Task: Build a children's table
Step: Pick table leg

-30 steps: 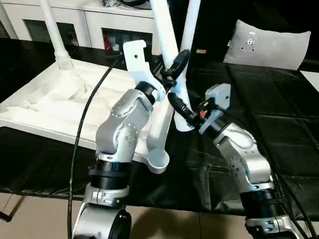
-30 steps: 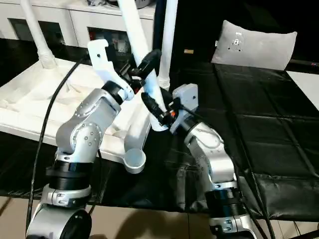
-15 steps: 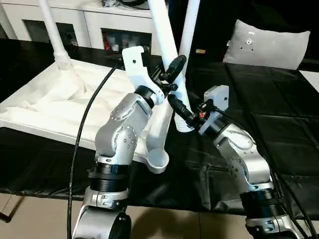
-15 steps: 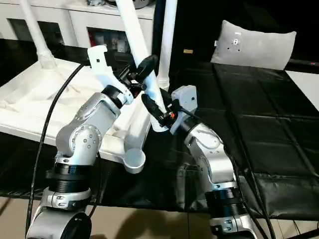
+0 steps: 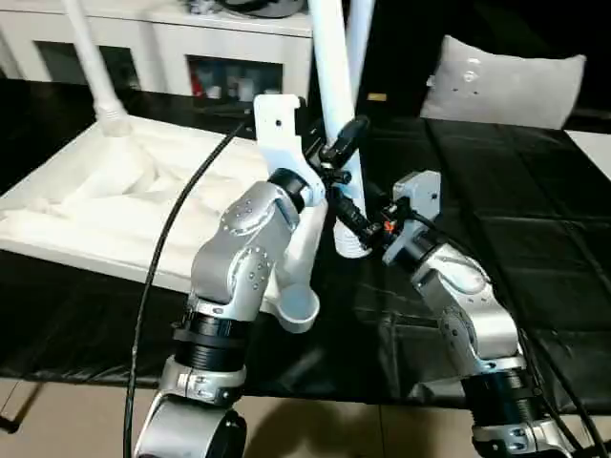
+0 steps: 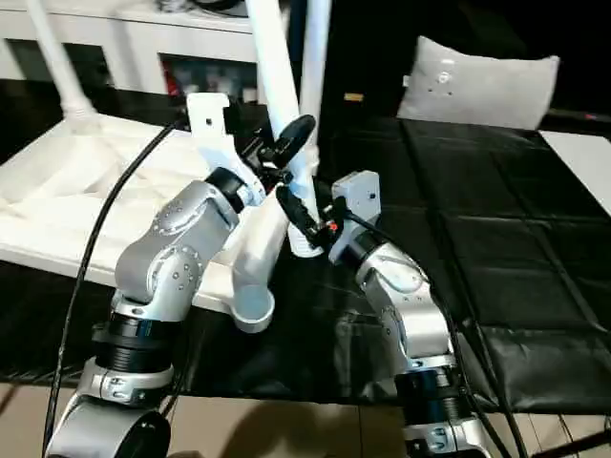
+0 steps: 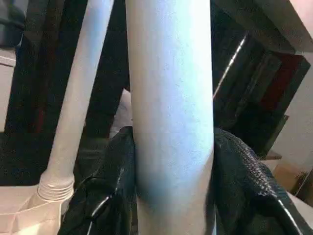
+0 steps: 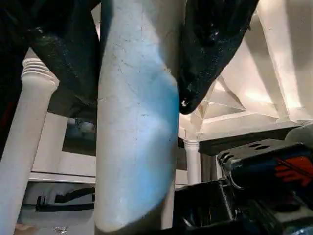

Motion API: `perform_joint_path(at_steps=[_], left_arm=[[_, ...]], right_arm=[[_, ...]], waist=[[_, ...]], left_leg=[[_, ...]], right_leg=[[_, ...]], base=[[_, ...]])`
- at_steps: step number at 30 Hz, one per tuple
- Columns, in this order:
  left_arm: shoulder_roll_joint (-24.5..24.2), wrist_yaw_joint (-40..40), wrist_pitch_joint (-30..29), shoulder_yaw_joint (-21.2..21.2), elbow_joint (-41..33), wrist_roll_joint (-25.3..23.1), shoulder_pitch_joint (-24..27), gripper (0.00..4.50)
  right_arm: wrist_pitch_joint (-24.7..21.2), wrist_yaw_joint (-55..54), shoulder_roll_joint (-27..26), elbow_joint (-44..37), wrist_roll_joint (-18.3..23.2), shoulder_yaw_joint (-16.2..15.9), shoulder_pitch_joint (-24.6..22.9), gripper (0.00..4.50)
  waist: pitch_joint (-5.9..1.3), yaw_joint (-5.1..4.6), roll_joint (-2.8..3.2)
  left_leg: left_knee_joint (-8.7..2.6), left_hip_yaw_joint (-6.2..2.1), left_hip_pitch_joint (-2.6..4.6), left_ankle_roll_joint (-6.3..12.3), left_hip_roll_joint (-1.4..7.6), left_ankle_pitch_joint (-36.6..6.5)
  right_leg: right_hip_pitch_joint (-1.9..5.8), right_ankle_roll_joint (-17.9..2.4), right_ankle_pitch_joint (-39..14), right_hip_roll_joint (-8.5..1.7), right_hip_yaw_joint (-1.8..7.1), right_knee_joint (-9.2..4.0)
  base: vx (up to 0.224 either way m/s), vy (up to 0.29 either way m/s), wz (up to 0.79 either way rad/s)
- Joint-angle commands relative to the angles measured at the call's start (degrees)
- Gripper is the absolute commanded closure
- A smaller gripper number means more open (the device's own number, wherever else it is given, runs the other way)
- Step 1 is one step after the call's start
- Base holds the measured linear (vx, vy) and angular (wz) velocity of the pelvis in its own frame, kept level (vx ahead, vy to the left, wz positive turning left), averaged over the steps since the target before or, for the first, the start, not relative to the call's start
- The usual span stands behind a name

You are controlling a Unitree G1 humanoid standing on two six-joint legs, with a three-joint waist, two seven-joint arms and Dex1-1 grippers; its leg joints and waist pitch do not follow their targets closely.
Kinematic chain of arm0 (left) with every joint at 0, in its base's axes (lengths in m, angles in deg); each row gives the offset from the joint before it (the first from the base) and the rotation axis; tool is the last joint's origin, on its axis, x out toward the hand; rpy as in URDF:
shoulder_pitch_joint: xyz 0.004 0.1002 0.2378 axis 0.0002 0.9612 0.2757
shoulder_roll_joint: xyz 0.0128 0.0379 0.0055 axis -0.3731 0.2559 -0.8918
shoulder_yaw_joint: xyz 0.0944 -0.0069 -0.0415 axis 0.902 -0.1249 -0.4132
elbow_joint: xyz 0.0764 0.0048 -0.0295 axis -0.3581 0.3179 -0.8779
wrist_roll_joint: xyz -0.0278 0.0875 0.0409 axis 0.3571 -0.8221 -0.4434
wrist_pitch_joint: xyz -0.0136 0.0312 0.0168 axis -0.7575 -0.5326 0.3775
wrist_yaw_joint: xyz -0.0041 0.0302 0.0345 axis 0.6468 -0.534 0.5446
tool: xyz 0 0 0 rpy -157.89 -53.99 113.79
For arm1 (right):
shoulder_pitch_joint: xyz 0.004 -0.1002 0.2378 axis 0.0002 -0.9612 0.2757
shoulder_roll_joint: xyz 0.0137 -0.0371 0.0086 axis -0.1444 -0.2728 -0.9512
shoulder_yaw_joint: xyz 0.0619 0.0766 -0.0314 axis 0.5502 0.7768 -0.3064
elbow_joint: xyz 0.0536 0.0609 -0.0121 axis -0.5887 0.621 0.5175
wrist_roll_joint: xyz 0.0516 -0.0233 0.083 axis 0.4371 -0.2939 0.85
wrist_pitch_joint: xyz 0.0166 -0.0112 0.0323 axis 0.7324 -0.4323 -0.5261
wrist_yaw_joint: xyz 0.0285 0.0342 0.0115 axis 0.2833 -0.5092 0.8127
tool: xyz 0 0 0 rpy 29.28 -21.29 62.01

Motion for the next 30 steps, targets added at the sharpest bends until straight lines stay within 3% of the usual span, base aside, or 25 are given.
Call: perform_joint_path(at_steps=[1,5,6,8,10,13,15,19,20,22,23,28,29,30], left_arm=[[-1.41,-0.61,1.13,0.7,1.35,-3.18,-0.66,2.64],[-2.0,-0.44,1.09,1.79,0.45,-4.26,0.29,2.64],[-2.3,-0.19,1.0,2.0,0.03,-4.43,0.81,2.64],[-2.57,0.01,0.95,1.96,-0.18,-4.24,1.07,2.64],[-1.48,0.06,0.87,0.27,0.5,-1.8,0.37,2.64],[0.69,0.47,-0.38,-1.72,0.09,2.53,-0.01,2.64],[1.61,1.11,-2.32,-2.36,-1.35,5.34,0.74,2.65],[1.79,1.91,-3.88,-2.76,-2.31,7.29,1.3,2.66],[1.74,2.0,-3.99,-2.94,-2.16,7.52,1.21,2.66],[1.83,1.97,-4.0,-3.3,-1.42,7.74,0.84,2.66],[2.02,1.84,-4.18,-3.55,-1.21,8.02,0.71,2.66],[2.53,1.23,-4.81,-3.99,-1.23,8.48,0.61,2.66],[2.45,1.1,-4.72,-4.13,-1.45,8.36,0.64,2.66],[2.25,0.82,-4.43,-4.37,-1.48,8.16,0.58,2.66]], right_arm=[[0.57,0.99,0.51,-0.79,-0.39,-0.99,0.36,2.63],[0.58,1.1,0.67,-0.45,-0.3,-0.79,0.69,2.63],[0.8,1.17,0.68,-0.14,-0.47,-0.97,0.68,2.63],[0.95,1.13,0.59,-0.02,-0.72,-1.3,0.6,2.63],[0.93,1.17,0.59,-0.09,-0.8,-1.56,0.65,2.63],[0.88,1.3,0.83,0.0,-0.77,-1.47,0.91,2.63],[1.03,1.16,0.8,0.1,-0.87,-1.45,0.86,2.63],[1.49,0.64,0.57,0.21,-1.08,-1.51,0.55,2.64],[1.59,0.49,0.55,0.26,-1.15,-1.55,0.51,2.64],[1.69,0.39,0.72,0.17,-1.37,-1.72,0.35,2.64],[1.72,0.38,0.84,0.07,-1.44,-1.79,0.26,2.64],[1.66,0.26,1.49,-0.36,-2.04,-1.75,0.01,2.64],[1.79,-0.21,1.5,-0.06,-2.46,-1.66,0.17,2.64],[1.63,-0.19,1.44,0.29,-2.3,-1.58,0.37,2.64]], waist=[[-3.87,0.15,0.45],[-3.9,0.19,0.33],[-3.9,0.23,0.0],[-3.86,0.19,0.1],[-3.88,0.12,0.36],[-3.85,0.14,0.17],[-3.9,0.26,0.72],[-3.88,0.21,0.58],[-3.9,0.24,0.9],[-3.84,0.24,0.81],[-3.86,0.1,1.13],[-3.91,0.17,0.99],[-3.89,0.06,0.5],[-3.88,0.18,0.7]], left_leg=[[-3.88,-0.51,-0.36,3.49,3.34,-0.98],[-3.88,-0.48,-0.37,3.41,3.38,-0.8],[-3.88,-0.42,-0.36,3.5,3.34,-0.75],[-3.85,-0.37,-0.4,3.53,3.3,-0.58],[-3.84,-0.36,-0.39,3.39,3.29,-0.67],[-3.82,-0.29,-0.47,3.1,3.29,-0.7],[-3.82,-0.41,-0.43,3.16,3.23,-1.0],[-3.85,-0.38,-0.39,3.33,3.31,-1.3],[-3.86,-0.42,-0.35,3.23,3.35,-1.56],[-3.92,-0.41,-0.37,3.11,3.31,-1.86],[-3.91,-0.42,-0.32,2.93,3.34,-2.07],[-3.84,-0.4,-0.39,3.08,3.26,-1.53],[-3.87,-0.36,-0.42,3.24,3.28,-1.55],[-3.86,-0.37,-0.4,3.23,3.25,-1.59]], right_leg=[[4.29,-11.0,-1.83,-5.2,3.46,-4.02],[4.27,-11.01,-1.11,-5.22,3.48,-3.88],[4.33,-10.94,-1.5,-5.29,3.5,-3.84],[4.26,-10.84,-1.99,-5.26,3.5,-3.92],[4.21,-10.82,-2.13,-5.22,3.49,-3.96],[4.31,-11.48,-1.39,-5.25,3.51,-3.9],[4.3,-11.68,-0.72,-5.18,3.47,-3.84],[4.26,-11.71,-0.92,-5.12,3.44,-3.93],[4.22,-11.67,-1.07,-5.14,3.42,-3.99],[4.27,-11.64,-1.22,-5.09,3.44,-4.01],[4.23,-11.61,-1.11,-5.04,3.45,-4.05],[4.4,-11.66,-0.17,-5.03,3.48,-3.94],[4.43,-11.56,-0.3,-4.99,3.45,-3.99],[4.42,-11.58,-0.63,-5.08,3.46,-3.94]], base=[[0.0,0.0,0.0],[0.0,0.0,0.0],[0.0,0.0,0.0],[0.0,0.0,0.0],[0.0,0.0,0.0],[0.0,0.0,0.0],[0.0,0.0,0.0],[0.0,0.0,0.0],[0.0,0.0,0.0],[0.0,0.0,0.0],[0.0,0.0,0.0],[0.0,0.0,0.0],[0.0,0.0,0.0],[0.0,0.0,0.0]])
